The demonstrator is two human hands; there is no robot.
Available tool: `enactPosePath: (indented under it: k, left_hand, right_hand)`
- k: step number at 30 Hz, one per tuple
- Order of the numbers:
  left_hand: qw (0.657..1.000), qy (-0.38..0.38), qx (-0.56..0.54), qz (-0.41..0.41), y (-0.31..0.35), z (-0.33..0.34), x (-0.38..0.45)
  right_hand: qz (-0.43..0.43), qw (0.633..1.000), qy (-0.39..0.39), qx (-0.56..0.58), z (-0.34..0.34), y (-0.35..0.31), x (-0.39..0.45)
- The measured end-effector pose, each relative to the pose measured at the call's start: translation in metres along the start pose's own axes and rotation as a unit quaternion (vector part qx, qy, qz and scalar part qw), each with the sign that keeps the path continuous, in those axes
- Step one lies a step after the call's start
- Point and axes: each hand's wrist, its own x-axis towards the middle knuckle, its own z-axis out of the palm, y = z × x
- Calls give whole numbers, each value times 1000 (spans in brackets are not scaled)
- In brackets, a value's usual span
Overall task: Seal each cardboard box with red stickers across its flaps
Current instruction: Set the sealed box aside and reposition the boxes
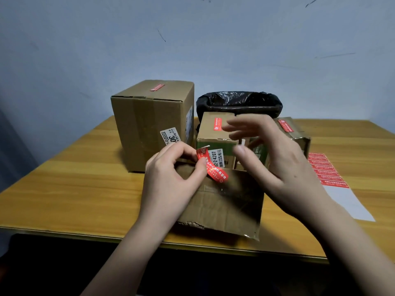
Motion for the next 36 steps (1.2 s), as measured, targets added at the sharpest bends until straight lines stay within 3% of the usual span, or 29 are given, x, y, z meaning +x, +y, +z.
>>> enactPosePath:
  k: [5,11,23,36]
  left_hand:
    - [1000,3,5,3,-1,0,2]
    - [1000,1,6,-1,-3,1,3]
    - [1000,-6,11,-25,-4,-6,2]
    - [997,48,-17,-50,3,-4,-9]
  right_hand:
    - [24,996,-80,27,8,21,-55]
    - [-13,995,-90,-39,19,26,-74]
    - [-34,997,-30,-68,35,43,-77]
    - [-36,994,3,-105,36,38,-75]
